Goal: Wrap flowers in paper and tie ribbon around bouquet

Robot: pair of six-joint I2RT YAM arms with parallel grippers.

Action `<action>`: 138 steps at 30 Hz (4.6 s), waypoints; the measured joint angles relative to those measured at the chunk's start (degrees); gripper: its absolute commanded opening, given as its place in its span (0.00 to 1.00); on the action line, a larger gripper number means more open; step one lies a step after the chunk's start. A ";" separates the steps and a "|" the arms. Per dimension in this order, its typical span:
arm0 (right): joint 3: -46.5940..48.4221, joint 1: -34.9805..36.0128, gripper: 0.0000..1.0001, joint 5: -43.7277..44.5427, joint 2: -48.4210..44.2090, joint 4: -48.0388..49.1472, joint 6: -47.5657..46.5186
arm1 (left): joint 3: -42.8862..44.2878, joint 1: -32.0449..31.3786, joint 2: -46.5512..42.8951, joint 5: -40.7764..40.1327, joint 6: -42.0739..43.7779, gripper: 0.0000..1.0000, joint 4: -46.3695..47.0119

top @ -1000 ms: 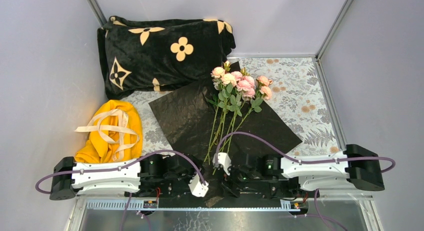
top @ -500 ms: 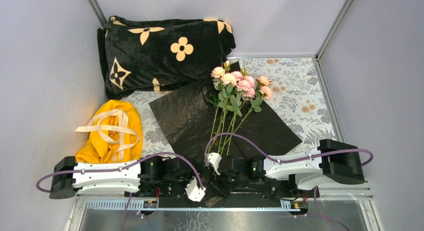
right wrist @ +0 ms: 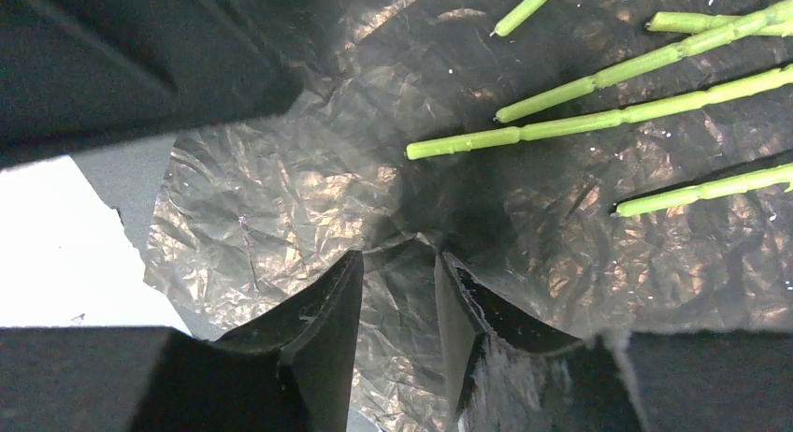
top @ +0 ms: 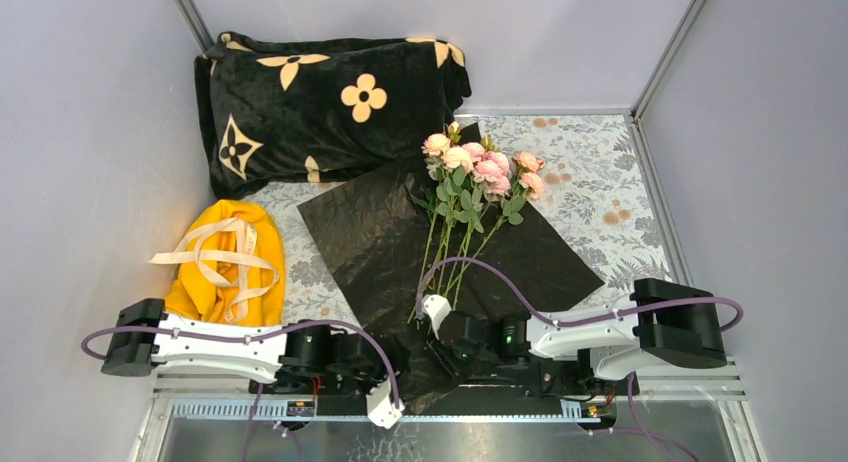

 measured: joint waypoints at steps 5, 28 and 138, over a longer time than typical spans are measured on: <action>0.00 -1.16 0.41 -0.74 -0.09 -0.20 1.62 | 0.55 -2.23 3.78 -0.76 -0.52 0.76 4.63; 0.00 -5.53 0.40 -4.17 -0.11 -0.52 2.67 | 4.22 -2.58 5.90 2.47 8.68 0.79 -3.56; -8.28 -30.64 0.00 -19.04 -8.26 -0.37 11.93 | 23.10 42.60 10.64 9.01 -20.39 0.99 -27.10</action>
